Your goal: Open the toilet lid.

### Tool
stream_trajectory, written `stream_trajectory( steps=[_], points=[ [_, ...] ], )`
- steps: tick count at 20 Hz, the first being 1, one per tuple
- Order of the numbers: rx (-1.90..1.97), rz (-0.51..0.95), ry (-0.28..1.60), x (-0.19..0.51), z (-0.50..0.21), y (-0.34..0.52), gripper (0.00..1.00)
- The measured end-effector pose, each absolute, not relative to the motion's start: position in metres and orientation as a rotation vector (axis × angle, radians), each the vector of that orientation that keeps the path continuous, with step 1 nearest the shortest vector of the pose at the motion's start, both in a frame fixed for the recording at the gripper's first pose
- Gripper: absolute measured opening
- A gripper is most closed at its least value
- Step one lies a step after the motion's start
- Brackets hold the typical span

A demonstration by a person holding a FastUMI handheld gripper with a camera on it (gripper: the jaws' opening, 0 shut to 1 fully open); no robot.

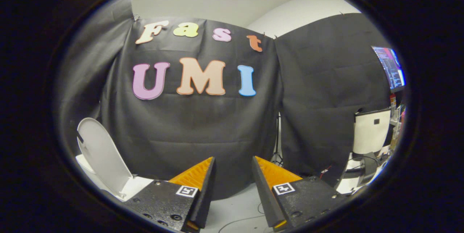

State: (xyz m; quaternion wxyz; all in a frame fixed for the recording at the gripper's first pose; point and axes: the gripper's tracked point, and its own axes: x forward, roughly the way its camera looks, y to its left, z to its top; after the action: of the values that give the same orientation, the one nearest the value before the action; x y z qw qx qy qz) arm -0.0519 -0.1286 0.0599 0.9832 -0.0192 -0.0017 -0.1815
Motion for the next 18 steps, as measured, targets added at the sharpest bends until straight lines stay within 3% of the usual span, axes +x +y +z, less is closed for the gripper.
stream_trajectory(
  steps=[3, 12, 15, 18],
  points=[
    [-0.022, -0.38, 0.061, -0.067, 0.032, -0.148, 0.52],
    [0.07, -0.224, 0.239, -0.104, -0.056, -0.148, 0.27],
    [0.081, -0.105, 0.26, -0.11, -0.073, -0.139, 0.27],
    [0.074, -0.108, 0.323, -0.11, -0.099, -0.151, 0.27]
  ],
)
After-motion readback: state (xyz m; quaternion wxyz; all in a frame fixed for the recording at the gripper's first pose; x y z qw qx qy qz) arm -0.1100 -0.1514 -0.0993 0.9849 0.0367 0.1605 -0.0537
